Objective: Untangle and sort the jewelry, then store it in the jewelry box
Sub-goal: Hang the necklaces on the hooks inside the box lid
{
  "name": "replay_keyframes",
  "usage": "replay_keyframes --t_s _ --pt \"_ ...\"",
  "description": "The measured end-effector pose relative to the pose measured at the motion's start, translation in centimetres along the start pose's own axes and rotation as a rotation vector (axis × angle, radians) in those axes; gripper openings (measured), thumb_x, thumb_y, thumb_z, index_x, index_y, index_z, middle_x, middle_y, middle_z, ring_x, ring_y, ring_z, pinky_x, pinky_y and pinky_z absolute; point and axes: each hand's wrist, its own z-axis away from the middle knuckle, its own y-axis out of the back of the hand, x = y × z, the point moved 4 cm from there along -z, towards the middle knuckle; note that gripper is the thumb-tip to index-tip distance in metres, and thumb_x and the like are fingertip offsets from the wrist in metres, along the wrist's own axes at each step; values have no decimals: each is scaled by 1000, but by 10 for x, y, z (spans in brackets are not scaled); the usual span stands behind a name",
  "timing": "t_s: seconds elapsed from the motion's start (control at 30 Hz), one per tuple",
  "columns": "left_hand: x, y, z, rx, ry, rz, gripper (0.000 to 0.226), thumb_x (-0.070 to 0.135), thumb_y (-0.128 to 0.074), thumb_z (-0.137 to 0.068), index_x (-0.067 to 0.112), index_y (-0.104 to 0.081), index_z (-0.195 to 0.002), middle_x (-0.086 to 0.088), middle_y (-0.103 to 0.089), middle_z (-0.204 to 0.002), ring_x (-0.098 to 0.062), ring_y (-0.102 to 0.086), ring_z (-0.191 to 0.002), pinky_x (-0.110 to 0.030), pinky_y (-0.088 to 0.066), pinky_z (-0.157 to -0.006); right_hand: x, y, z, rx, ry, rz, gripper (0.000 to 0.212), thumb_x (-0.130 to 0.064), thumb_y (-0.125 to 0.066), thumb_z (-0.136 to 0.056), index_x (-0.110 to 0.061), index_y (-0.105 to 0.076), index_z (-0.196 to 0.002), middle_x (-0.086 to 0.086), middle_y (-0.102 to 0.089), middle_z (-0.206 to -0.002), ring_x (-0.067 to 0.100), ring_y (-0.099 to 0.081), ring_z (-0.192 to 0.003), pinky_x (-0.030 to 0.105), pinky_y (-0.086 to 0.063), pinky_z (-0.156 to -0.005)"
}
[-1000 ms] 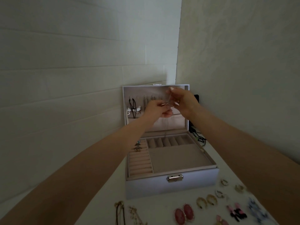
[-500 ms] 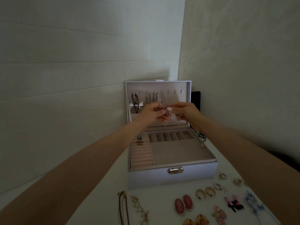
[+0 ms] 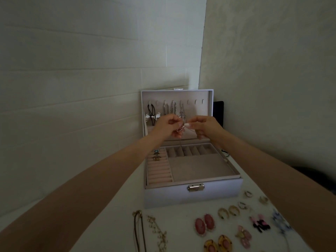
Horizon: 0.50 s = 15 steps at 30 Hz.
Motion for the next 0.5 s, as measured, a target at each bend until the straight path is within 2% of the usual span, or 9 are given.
replay_keyframes --t_s 0.1,0.27,0.4,0.5 --pt "0 0 1 -10 20 27 18 -2 -53 -92 -5 -59 -108 -11 -61 -74 -5 -63 -51 -20 -55 -53 0 1 -1 18 10 -12 5 -11 -69 -84 -10 -64 -82 -8 -41 -43 4 -34 -37 16 -36 -41" --pt "2 -2 4 -59 87 89 13 10 -55 -94 1 -61 -101 -7 -59 -76 -9 -58 -59 -22 -57 -60 -1 2 -2 42 43 39 10 -16 -66 -88 -11 -62 -80 -5 -49 -47 4 -44 -41 15 -43 -47" --pt "3 -1 5 -79 83 102 4 4 -60 -88 5 -62 -91 -6 -59 -75 -6 -59 -56 -21 -57 -59 0 4 -4 80 64 72 16 -19 -68 -86 -10 -61 -74 -2 -50 -53 6 -44 -44 16 -43 -49" --pt "2 3 4 -55 61 81 8 3 -60 -89 2 -62 -97 -8 -61 -77 -6 -60 -55 -23 -57 -60 2 7 -4 86 62 53 18 -12 -70 -83 -9 -60 -69 -1 -47 -52 7 -41 -45 16 -39 -48"
